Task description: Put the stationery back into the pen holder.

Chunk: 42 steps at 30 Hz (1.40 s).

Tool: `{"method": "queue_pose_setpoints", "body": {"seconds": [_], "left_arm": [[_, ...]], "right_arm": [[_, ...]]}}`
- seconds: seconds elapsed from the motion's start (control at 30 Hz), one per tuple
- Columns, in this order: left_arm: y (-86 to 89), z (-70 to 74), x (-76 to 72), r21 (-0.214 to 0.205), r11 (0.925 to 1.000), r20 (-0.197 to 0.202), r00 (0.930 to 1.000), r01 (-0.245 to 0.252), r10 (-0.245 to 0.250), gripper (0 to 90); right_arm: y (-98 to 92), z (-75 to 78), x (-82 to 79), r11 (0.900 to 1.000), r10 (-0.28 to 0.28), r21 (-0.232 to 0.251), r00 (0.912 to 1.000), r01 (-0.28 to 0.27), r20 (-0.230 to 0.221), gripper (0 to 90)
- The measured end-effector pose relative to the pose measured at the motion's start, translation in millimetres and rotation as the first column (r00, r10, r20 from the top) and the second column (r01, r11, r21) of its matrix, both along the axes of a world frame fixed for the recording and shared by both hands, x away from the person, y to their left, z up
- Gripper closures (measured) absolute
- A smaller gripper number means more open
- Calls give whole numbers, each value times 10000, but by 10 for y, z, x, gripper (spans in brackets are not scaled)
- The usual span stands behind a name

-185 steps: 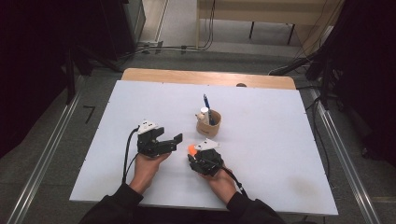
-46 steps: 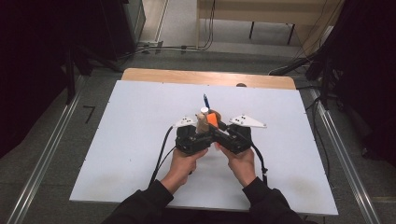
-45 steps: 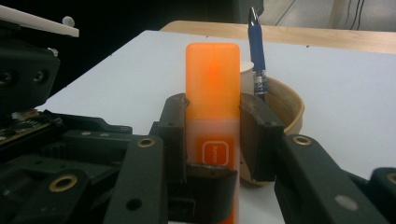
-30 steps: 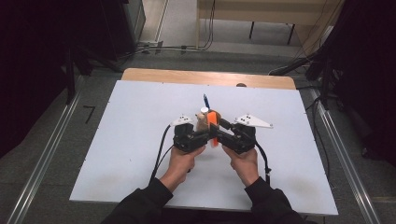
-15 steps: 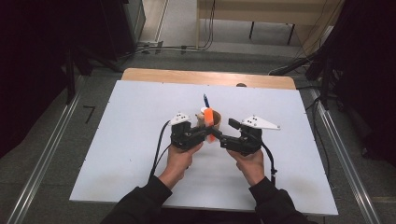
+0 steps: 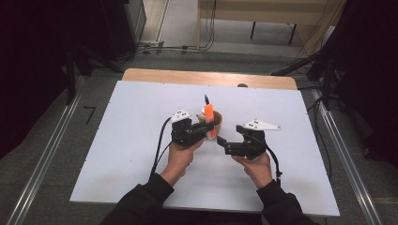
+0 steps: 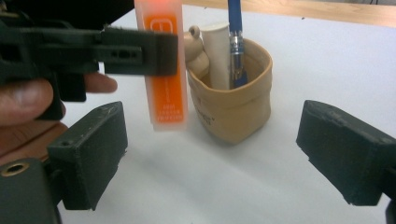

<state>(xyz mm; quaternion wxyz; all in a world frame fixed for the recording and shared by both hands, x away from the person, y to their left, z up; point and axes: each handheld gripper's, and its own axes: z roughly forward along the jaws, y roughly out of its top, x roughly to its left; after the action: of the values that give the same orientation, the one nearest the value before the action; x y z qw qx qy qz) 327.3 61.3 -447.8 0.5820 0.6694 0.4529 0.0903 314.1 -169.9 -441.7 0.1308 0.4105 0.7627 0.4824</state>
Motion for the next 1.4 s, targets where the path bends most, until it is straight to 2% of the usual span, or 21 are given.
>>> {"method": "queue_pose_setpoints", "body": {"seconds": [0.2, 1.0, 1.23, 1.4], "left_arm": [[-27, 33, 45, 119, 9998, 195, 9996, -189, 187, 756], [-119, 118, 288, 421, 9955, 526, 9952, -851, 829, 756], [-238, 119, 333, 1071, 9891, 940, 9914, -1012, 912, 756], [-311, 84, 353, 1555, 9800, 1224, 9868, -1245, 1060, 755]], "right_arm": [[-17, -51, -9, 9998, 58, -210, 9998, -62, -181, 71], [-25, -115, 26, 9997, -49, -235, 9991, 39, -430, 71], [-28, -115, 25, 9998, -25, -181, 9990, 17, -448, 71], [-35, -114, 25, 9999, -6, -161, 9989, -2, -472, 71]]}}
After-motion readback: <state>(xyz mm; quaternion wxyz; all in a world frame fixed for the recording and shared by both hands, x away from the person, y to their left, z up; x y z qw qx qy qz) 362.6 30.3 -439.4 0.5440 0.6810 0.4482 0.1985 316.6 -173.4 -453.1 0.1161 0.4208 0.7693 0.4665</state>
